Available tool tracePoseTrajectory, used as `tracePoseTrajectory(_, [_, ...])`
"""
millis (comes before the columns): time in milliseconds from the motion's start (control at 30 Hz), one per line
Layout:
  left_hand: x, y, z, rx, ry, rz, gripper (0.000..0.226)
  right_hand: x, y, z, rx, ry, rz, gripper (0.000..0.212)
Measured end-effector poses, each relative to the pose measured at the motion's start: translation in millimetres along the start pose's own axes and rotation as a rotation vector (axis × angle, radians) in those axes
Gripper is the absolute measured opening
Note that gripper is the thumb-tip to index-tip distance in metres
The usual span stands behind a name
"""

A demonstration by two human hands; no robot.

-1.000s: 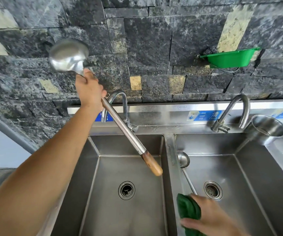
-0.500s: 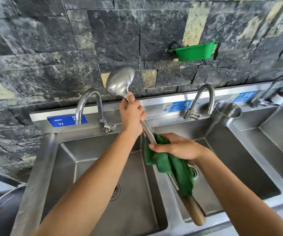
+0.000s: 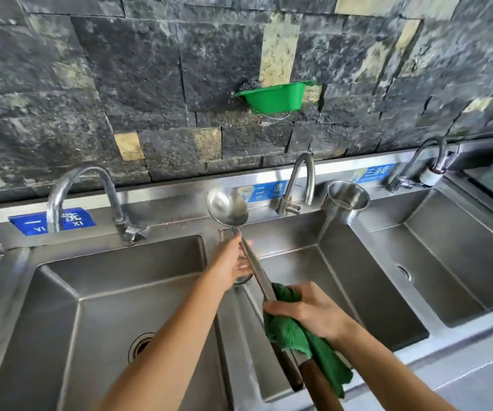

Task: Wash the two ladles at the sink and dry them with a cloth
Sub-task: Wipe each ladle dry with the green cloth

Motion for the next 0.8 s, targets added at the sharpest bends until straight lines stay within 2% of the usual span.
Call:
tracePoseTrajectory(100, [-24,-8,-41,-0.009,-0.167,0.024,0.011,42,-22,34,-0.051,0.250,0.139,0.041])
tracePoseTrajectory(167, [-43,-13,-70,0.009,-0.239,0.029,0.006,66,-39,58,-0.113,0.335,0.184,0.050])
tracePoseTrajectory(233, [-68,-21,-101,0.045,-0.277,0.010,0.005,91,-58,83,-0.167,0.389,0.201,0.050])
tracePoseTrajectory(333, [-99,-41,-138,0.078,-0.326,0.017,0.007,115,-87,115,-0.233,0.469,0.209,0.036])
tracePoseTrajectory(433, [-115,-62,-164,0.083,-0.405,0.035,0.010,128,-113,135,-0.255,0.516,0.218,0.035])
tracePoseTrajectory(633, [-130,-111,-215,0.129,-0.506,0.108,0.022,142,-170,171,-0.284,0.506,0.176,0.029])
tracePoseTrajectory(800, [-129,-152,-249,0.130,-0.655,0.127,0.016,143,-217,204,-0.309,0.507,0.163,0.034])
Point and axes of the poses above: each hand's wrist, its own y-axis away from the middle knuckle, its own x-axis out of the back of the hand, z = x × y, the point moved 6 cm from there along -y, towards the middle knuckle, and after that the axes turned 13 degrees about -x, right-handed, at the moved point
